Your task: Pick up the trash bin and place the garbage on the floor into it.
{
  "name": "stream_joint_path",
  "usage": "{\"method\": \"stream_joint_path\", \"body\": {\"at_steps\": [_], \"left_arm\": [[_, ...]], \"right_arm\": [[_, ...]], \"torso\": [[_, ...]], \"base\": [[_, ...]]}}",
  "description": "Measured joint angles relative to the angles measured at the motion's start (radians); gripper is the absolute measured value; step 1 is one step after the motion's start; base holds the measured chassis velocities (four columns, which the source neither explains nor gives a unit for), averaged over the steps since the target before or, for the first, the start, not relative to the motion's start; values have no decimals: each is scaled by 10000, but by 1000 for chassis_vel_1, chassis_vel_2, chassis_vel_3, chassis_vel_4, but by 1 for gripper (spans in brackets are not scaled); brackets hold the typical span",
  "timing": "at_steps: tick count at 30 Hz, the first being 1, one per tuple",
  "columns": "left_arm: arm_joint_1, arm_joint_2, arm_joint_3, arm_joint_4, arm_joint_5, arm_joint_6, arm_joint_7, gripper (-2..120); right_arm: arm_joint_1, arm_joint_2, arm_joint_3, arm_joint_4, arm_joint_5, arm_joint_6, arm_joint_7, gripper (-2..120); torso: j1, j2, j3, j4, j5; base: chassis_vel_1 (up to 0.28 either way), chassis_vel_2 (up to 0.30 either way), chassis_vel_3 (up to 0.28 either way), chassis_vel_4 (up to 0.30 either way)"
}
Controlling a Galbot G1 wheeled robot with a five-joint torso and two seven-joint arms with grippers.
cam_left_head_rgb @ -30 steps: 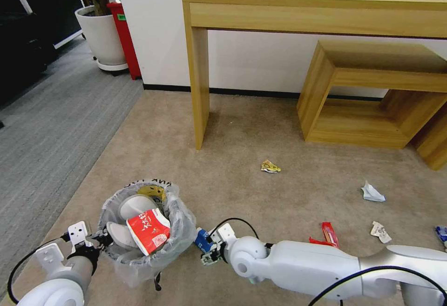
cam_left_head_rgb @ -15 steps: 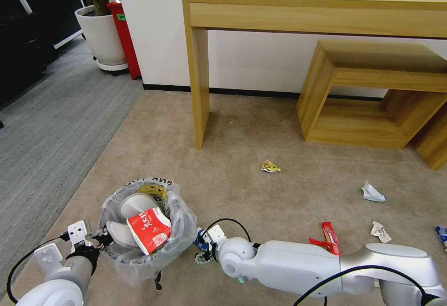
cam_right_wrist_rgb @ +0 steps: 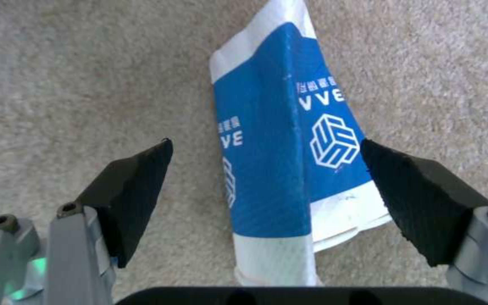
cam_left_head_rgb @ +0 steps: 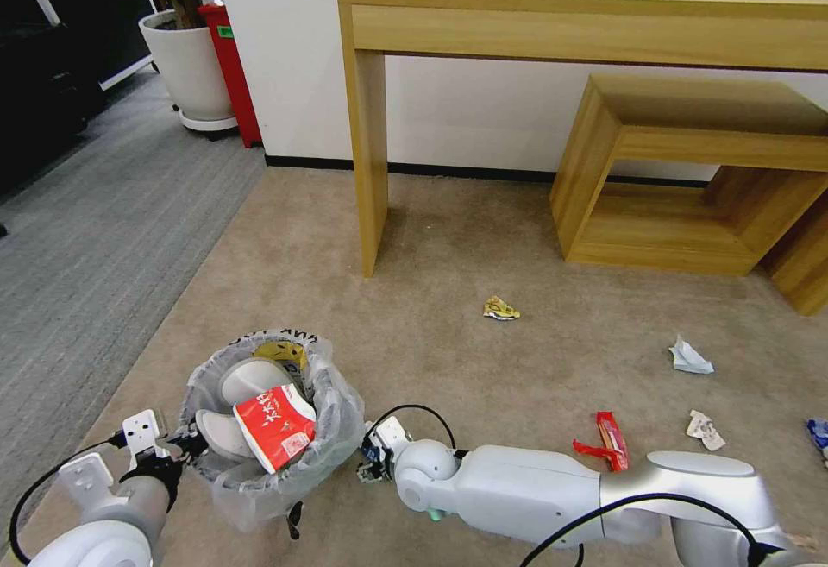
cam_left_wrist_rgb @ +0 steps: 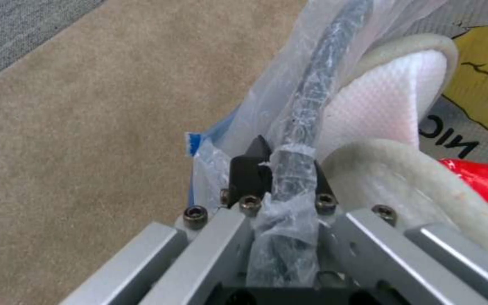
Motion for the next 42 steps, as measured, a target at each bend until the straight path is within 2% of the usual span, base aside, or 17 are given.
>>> {"method": "stream_joint_path", "body": {"at_steps": [3,5,7,9,11,12,17,19,21,23,28,31,33,35,40,42], "left_arm": [[-20,3,7,4,0,-10,2,1],[-25,14,19,-2,-5,-17,4,1],[-24,17,24,-22,-8,-17,4,1],[-23,20,33,-52,-20,-18,8,1],[-22,20,34,-51,-21,-18,7,1],[-27,20,41,-41,-21,-19,7,1],[-33,-14,63,-41,-21,-29,8,1],[-30,-13,67,-41,-18,-30,8,1],[-36,-6,67,-41,-18,-31,8,1],[-71,5,65,-28,-20,-35,8,1],[-98,9,70,56,-20,-38,5,1],[-142,41,70,195,-14,-41,0,1],[-160,51,73,240,-10,-41,0,1],[-198,70,79,329,-6,-42,-5,1],[-211,134,82,392,-6,-42,-9,1],[-231,187,83,411,-15,-30,-18,1]], "right_arm": [[-47,31,1,-116,-83,51,-17,80],[-104,40,-3,-263,-187,121,-45,66],[-125,41,-12,-297,-225,140,-63,63],[-166,32,-55,-317,-312,215,-76,51],[-169,14,-69,-293,-334,234,-77,47],[-169,-14,-81,-227,-349,251,-79,39],[-160,-28,-94,-209,-388,291,-82,28],[-151,-102,-95,-139,-452,379,-97,17],[-150,-143,-79,-68,-452,390,-99,15],[-170,-351,62,212,-443,521,-97,2],[-200,-765,374,697,-428,822,-125,0],[-201,-1581,998,1440,-367,1131,-134,0],[-197,-1833,1186,1634,-379,1217,-140,0],[-194,-2495,1759,2196,-756,1827,-344,0],[-199,-3223,2691,3150,-1174,2682,-906,0],[-201,-3754,3362,4079,-1423,3475,-1689,0]], "torso": [[0,0,0,0,0],[0,0,0,0,0],[-1,0,0,0,0],[0,0,0,-1,1],[0,0,0,0,1],[0,0,0,0,1],[0,0,0,0,1],[0,0,0,0,1],[0,0,0,0,2],[0,0,0,-1,1],[0,0,0,1,3],[0,0,0,-1,2],[0,0,0,-1,3],[0,0,1,-4,1],[0,1,0,-1,0],[0,0,0,0,2]], "base": [[0,0,0,0],[0,0,0,0],[0,0,0,0],[0,0,0,0],[0,0,0,0],[0,0,0,0],[0,0,0,0],[0,0,0,0],[0,0,0,0],[0,0,0,0],[0,0,0,0],[0,0,0,0],[0,0,0,0],[0,0,0,0],[0,0,0,0],[0,0,0,0]]}}
